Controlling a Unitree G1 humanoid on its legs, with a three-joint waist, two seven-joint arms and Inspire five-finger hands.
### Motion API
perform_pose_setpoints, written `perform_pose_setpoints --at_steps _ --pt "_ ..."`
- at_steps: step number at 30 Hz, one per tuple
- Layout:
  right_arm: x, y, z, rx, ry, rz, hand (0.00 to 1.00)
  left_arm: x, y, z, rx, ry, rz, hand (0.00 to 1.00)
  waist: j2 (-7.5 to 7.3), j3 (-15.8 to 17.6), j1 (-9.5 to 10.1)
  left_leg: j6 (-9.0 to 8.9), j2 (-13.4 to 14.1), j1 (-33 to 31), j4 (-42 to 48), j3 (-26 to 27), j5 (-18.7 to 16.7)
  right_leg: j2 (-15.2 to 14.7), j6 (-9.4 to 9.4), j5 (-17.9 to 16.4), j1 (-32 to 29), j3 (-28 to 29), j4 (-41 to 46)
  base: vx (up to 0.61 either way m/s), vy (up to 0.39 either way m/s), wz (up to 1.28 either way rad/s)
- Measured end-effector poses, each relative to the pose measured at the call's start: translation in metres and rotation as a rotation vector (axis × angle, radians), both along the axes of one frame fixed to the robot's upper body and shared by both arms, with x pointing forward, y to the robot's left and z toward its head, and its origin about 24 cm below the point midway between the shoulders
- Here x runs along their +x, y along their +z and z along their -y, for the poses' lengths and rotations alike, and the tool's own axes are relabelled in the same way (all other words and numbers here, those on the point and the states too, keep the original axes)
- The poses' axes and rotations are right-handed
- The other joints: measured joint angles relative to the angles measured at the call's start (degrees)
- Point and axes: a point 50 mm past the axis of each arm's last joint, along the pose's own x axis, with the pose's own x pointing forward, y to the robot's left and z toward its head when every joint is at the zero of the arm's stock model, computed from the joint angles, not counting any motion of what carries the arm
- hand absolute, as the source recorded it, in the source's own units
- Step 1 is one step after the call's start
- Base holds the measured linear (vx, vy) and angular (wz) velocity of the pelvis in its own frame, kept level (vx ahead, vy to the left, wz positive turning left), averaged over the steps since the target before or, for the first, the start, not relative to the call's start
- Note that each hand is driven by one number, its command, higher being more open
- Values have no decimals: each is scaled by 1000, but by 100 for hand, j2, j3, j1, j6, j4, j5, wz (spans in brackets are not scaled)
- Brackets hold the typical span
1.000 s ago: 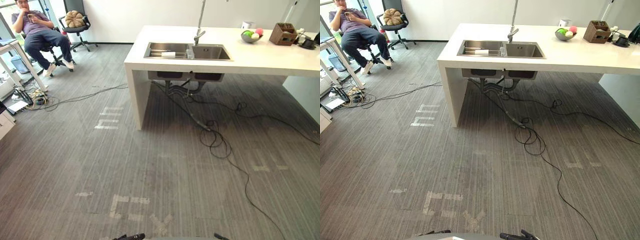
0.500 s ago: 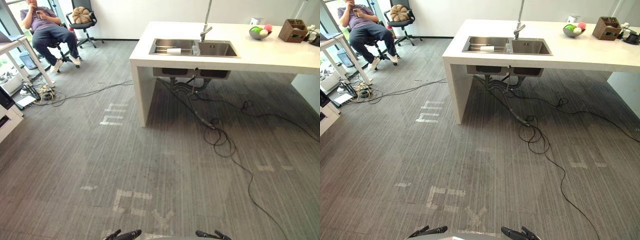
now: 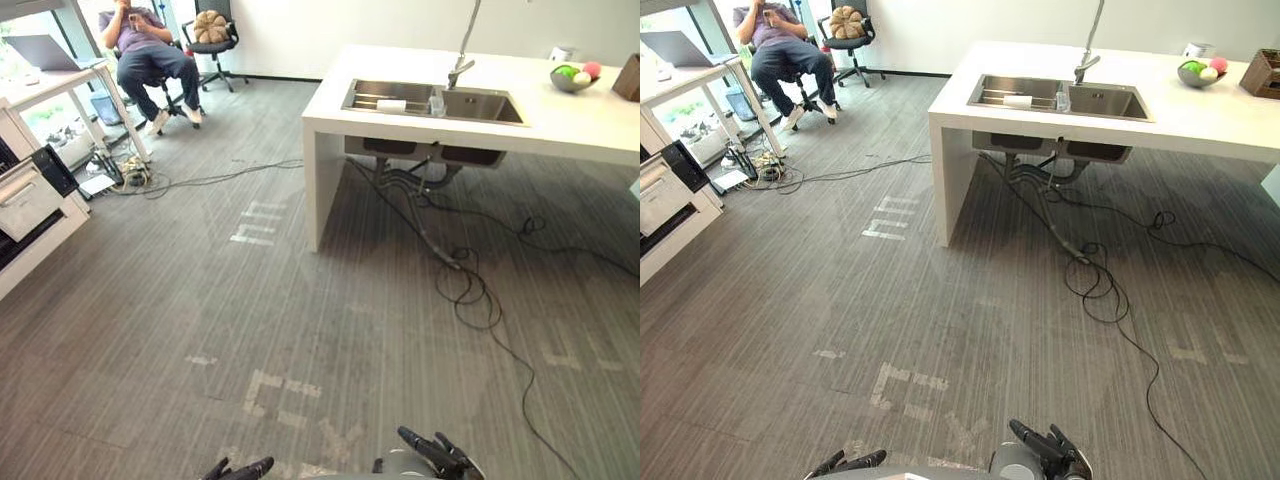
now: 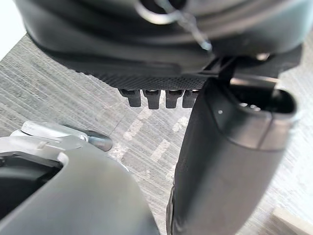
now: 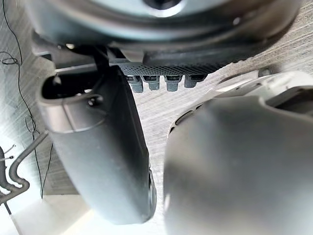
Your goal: Walk over to the sink, pick up the cup, carry it to the dishwasher, place the cup inside the dishwasher, then close the dishwasher door
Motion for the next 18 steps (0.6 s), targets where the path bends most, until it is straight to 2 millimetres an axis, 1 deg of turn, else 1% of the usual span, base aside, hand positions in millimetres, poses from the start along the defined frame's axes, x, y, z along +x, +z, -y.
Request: perform_pose_setpoints --at_steps 1,2,3,4,5,6,7,8,9,10,11,12,13,14,15,16,17,18 --pt "-1 0 -1 1 -1 -1 100 1 0 -1 3 -1 2 100 3 30 1 -50 88 8 76 10 -87 60 13 205 -74 7 -298 248 -133 -10" --pt "-6 0 -2 5 -9 -5 100 2 0 -2 10 -5 2 100 -13 64 1 -137 230 49 226 16 -297 113 89 600 -196 43 -878 310 -179 -9" --pt "-10 0 -5 17 -36 -2 100 0 0 -3 9 24 3 100 -58 96 6 -220 285 194 370 27 -546 104 124 821 -263 94 -1318 345 -201 -10" --pt "-11 0 -6 23 -47 4 100 0 1 -4 11 37 3 100 -91 118 7 -271 286 277 448 46 -686 64 116 837 -265 158 -1436 420 -240 -8" --pt "-12 1 -8 35 -59 14 100 -3 0 -5 17 53 -1 100 -129 135 0 -378 287 464 644 53 -1014 -13 105 841 -273 293 -1438 495 -279 -1" --pt "-13 1 -9 40 -65 17 100 -4 0 -5 21 54 -5 100 -134 125 -5 -426 299 556 726 43 -1181 -33 75 821 -267 360 -1350 530 -306 14" --pt "-15 2 -7 52 -84 20 100 -4 0 -3 27 42 -13 100 -106 105 -31 -499 397 750 789 -2 -1471 -28 -63 1090 -315 431 -1001 596 -342 38" --pt "-16 5 2 40 -87 28 100 -5 -2 9 3 37 -18 100 146 -44 -132 -357 674 867 763 -52 -1626 127 -55 1119 -454 260 -476 658 -359 44" --pt "-15 5 4 32 -84 31 100 -5 -3 11 -2 43 -17 100 218 -107 -130 -465 750 864 885 -76 -1495 182 -89 1141 -500 229 -311 811 -462 36" --pt "-14 6 6 32 -78 29 100 1 -2 15 -15 64 4 100 273 -154 -101 -427 835 768 1331 -86 -1255 264 -460 1080 -440 203 -102 821 -486 10" --pt "-11 6 7 39 -72 23 100 7 -1 17 -13 75 26 100 285 -176 -116 -476 939 504 2046 -124 -952 372 -541 876 -265 167 -118 666 -410 -1" --pt "-9 6 7 44 -70 22 100 10 0 17 -11 73 38 100 290 -180 -113 -556 989 321 2516 -162 -759 436 -570 794 -164 163 -150 515 -296 -11" --pt "-6 6 6 47 -67 26 100 15 1 17 -9 74 60 100 290 -179 -115 -794 1078 -3 3301 -236 -376 539 -599 693 13 160 -241 624 -280 -17" --pt "1 7 6 45 -52 43 100 25 5 16 2 82 116 100 298 -175 -110 -1152 1308 -594 4637 -283 96 754 -749 512 388 176 -503 625 -256 -15" --pt "4 7 5 44 -39 50 100 30 7 19 2 85 147 100 299 -174 -111 -1133 1399 -839 5180 -238 50 828 -779 473 578 180 -633 736 -256 -10" --pt "7 7 2 48 -25 53 100 41 12 23 8 77 208 100 267 -153 -100 -1061 1438 -1150 5816 -170 -63 889 -864 449 913 199 -842 572 -158 -11" --pt "12 8 -4 54 5 60 100 67 28 26 27 21 345 100 140 -73 25 -1007 1395 -1595 6317 7 -393 941 -942 379 1457 291 -1174 545 -139 -11" --pt "15 8 -7 57 20 66 100 82 39 29 35 -11 419 100 90 -47 60 -981 1350 -1835 6353 85 -531 941 -962 363 1620 305 -1300 488 -97 -10"
